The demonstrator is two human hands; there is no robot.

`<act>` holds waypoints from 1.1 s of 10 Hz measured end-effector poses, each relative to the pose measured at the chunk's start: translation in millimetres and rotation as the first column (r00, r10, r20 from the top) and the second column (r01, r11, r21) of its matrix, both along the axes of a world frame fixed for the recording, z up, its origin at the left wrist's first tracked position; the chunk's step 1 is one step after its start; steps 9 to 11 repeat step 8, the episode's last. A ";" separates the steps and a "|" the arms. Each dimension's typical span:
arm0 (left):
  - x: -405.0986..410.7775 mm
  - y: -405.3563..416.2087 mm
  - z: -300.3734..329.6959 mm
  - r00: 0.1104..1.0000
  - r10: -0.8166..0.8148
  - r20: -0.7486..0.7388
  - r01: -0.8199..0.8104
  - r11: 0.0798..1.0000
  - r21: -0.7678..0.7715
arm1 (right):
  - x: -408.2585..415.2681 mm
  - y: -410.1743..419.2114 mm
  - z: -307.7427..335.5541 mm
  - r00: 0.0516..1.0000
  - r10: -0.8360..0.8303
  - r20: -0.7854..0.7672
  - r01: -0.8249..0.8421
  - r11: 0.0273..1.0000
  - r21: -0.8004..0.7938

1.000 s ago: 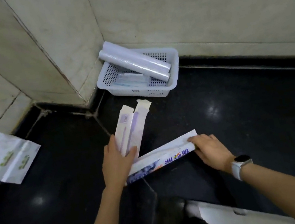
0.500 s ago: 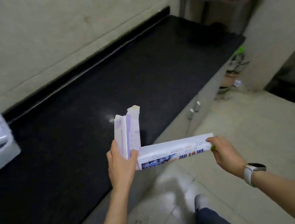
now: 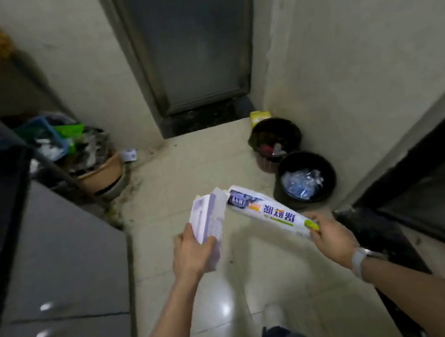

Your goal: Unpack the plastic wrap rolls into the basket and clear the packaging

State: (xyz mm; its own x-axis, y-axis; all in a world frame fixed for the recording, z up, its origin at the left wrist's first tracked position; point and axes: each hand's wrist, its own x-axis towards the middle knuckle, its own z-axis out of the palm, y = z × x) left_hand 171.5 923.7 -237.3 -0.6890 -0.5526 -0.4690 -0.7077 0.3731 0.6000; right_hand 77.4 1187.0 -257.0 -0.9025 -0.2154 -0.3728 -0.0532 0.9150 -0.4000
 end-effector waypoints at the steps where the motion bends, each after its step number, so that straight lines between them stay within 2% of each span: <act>1: -88.7 37.4 -15.7 0.994 -0.089 0.056 0.083 0.991 0.106 | -51.7 24.4 -4.3 0.937 -0.343 0.061 0.348 0.928 -0.129; 2: -168.8 65.9 -41.7 0.959 -0.273 0.073 0.267 0.960 0.088 | -103.9 37.0 -19.0 0.826 -0.543 0.154 0.564 0.804 -0.188; 3: -247.0 86.6 -74.1 0.932 -0.354 0.082 0.347 0.934 0.088 | -157.4 39.0 -45.3 0.725 -0.652 0.220 0.688 0.700 -0.192; 4: -323.6 104.7 -117.4 0.889 -0.452 0.077 0.445 0.890 0.098 | -216.7 34.2 -83.2 0.654 -0.711 0.258 0.756 0.630 -0.177; 6: -450.9 135.2 -242.5 0.798 -0.592 0.112 0.577 0.805 0.138 | -333.5 24.6 -193.0 0.529 -0.785 0.321 0.846 0.515 -0.135; 7: -495.4 145.6 -310.2 0.743 -0.656 0.133 0.637 0.754 0.164 | -370.4 25.3 -256.3 0.479 -0.789 0.385 0.873 0.475 -0.113; 8: -518.4 150.9 -353.8 0.651 -0.734 0.194 0.710 0.679 0.188 | -386.8 26.6 -296.3 0.441 -0.734 0.516 0.870 0.491 -0.044; 11: -518.4 150.9 -353.8 0.651 -0.734 0.194 0.710 0.679 0.188 | -386.8 26.6 -296.3 0.441 -0.734 0.516 0.870 0.491 -0.044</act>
